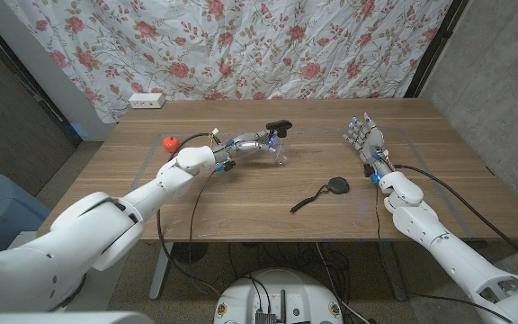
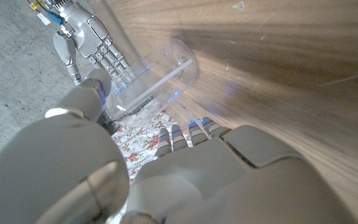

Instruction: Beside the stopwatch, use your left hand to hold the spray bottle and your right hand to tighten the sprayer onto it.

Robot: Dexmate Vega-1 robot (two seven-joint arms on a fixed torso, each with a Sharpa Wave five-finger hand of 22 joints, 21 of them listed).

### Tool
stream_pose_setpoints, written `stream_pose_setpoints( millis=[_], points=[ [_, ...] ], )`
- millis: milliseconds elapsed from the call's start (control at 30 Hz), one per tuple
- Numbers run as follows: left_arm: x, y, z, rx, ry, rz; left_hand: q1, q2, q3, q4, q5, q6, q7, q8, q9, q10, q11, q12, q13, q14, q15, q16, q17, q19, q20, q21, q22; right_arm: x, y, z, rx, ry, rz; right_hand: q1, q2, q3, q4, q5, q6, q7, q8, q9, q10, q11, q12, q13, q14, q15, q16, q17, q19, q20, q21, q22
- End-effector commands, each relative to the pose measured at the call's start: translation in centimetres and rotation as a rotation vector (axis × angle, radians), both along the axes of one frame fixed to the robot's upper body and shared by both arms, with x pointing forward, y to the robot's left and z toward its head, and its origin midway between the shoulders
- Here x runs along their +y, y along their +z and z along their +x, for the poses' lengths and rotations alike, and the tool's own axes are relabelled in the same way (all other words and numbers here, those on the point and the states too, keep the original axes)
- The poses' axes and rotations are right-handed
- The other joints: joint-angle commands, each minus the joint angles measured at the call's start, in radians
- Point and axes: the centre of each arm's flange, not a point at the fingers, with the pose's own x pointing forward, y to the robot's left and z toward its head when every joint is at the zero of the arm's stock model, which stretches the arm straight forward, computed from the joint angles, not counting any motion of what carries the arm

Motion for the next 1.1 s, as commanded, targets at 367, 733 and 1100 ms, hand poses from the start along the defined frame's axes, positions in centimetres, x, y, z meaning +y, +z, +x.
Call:
stream_pose_setpoints(
  millis=[367, 733, 1100],
  points=[
    [-1.6, -0.4, 0.8, -0.007, 0.015, -0.008, 0.103, 0.000, -0.028, -0.001, -0.006, 0.130, 0.005, 0.053, 0.006, 0.140, -0.028, 0.021, 0.010, 0.155, -0.033, 0.012, 0.005, 0.070, -0.069, -0.007, 0.001, -0.9, -0.2, 0.2, -0.019, 0.033, 0.105, -0.001, 0.010, 0.002, -0.002, -0.001, -0.002, 0.005, 0.004, 0.005, -0.005, 0.001, 0.003, 0.001, -0.001, 0.006, 0.007, -0.002, -0.001, 0.008, 0.005, 0.004],
    [-1.9, -0.4, 1.0, -0.022, 0.041, -0.036, 0.220, -0.002, -0.074, -0.001, -0.010, 0.286, 0.006, 0.134, 0.022, 0.296, -0.045, 0.041, 0.024, 0.311, -0.067, 0.020, 0.009, 0.143, -0.083, -0.006, 0.002, -1.0, -0.1, 0.4, -0.012, 0.028, 0.090, -0.001, 0.011, 0.002, -0.003, -0.001, -0.001, 0.004, 0.005, 0.005, -0.006, 0.001, 0.003, 0.001, -0.001, 0.006, 0.008, -0.004, -0.001, 0.007, 0.006, 0.004],
    [-2.3, -0.5, 1.3, -0.031, 0.066, -0.054, 0.296, 0.016, -0.134, 0.008, -0.012, 0.392, 0.016, 0.210, 0.037, 0.438, -0.057, 0.075, 0.049, 0.458, -0.099, 0.046, 0.017, 0.239, -0.096, 0.002, 0.003, -1.1, -0.2, 0.3, -0.003, 0.018, 0.080, -0.001, 0.012, 0.002, -0.003, -0.001, -0.001, 0.005, 0.005, 0.005, -0.006, 0.001, 0.004, 0.001, -0.001, 0.007, 0.009, -0.005, -0.001, 0.006, 0.006, 0.004]
  ],
)
